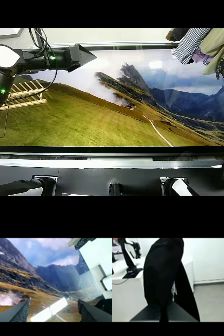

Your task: Fold the clothes and pants, and hang the long-sleeved shirts on hangers.

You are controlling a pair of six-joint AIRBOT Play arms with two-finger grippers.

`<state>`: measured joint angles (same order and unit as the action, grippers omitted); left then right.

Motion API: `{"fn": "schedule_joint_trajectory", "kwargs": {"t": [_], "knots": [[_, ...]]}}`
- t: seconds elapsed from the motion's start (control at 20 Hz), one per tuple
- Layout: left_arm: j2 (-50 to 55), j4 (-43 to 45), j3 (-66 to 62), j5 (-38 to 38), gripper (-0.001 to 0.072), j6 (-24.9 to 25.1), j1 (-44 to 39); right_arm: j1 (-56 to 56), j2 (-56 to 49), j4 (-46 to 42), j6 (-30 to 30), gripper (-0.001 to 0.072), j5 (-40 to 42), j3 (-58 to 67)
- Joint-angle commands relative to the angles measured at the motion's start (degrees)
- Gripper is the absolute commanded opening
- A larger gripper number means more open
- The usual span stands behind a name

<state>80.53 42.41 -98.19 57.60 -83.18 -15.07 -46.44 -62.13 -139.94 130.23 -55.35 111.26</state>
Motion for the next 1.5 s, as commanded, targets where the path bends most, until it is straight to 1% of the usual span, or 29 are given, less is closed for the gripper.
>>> {"fn": "schedule_joint_trajectory", "kwargs": {"t": [0.0,0.65,0.8,0.85,0.9,0.95,1.0,1.05,1.15,1.25,1.3,1.35,1.4,1.45], "knots": [[0.04,0.02,0.02,0.0,0.0719,-0.02,-0.02,-0.92,-0.68,1.29,-0.44,0.0031,-0.28,0.07],[0.02,0.0,0.0,0.02,0.0718,-0.04,-0.02,-0.92,-2.58,1.05,-0.57,0.0032,-1.64,0.02],[0.02,0.0,0.0,0.04,0.0718,-1.14,-0.02,-0.92,-2.62,1.29,-0.57,0.0036,-1.64,0.02],[0.02,0.0,0.0,0.02,0.0719,-1.14,-0.02,-0.92,-2.6,1.29,-0.55,0.0124,-1.68,0.02],[0.0,0.0,0.0,0.02,0.0719,-1.44,-0.02,-0.92,-2.4,1.31,-0.55,0.0315,-1.68,0.02],[-0.04,0.0,0.0,0.02,0.0719,-2.47,0.13,-0.92,-2.08,1.31,-0.55,0.0481,-1.57,0.02],[-0.26,0.02,-0.02,-0.04,0.072,-4.26,0.66,-0.92,-1.46,1.25,-0.57,0.0576,-1.42,0.02],[-0.63,0.02,-0.07,-0.04,0.072,-6.58,1.68,-0.92,-0.46,1.14,-0.57,0.0612,-1.03,0.04],[-2.16,0.04,-0.07,0.0,0.0719,-9.55,4.55,-0.92,2.27,0.85,-0.26,0.0614,1.95,0.04],[-4.26,0.24,-0.04,0.02,0.072,-10.14,7.72,-0.92,4.83,2.23,4.15,0.0613,6.05,0.09],[-5.44,0.26,-0.04,0.04,0.072,-10.14,9.44,-0.92,5.75,4.83,5.53,0.0611,8.46,0.09],[-6.58,0.57,-0.04,0.13,0.0719,-10.16,11.08,-0.87,6.27,9.62,5.25,0.0608,11.76,0.09],[-7.58,1.92,-0.04,0.79,0.0719,-10.78,12.37,-0.85,6.29,17.27,3.21,0.0599,15.41,0.09],[-8.55,4.55,-0.04,2.34,0.0719,-11.72,13.51,-0.85,5.95,27.93,-1.36,0.0595,18.32,0.09]]}}
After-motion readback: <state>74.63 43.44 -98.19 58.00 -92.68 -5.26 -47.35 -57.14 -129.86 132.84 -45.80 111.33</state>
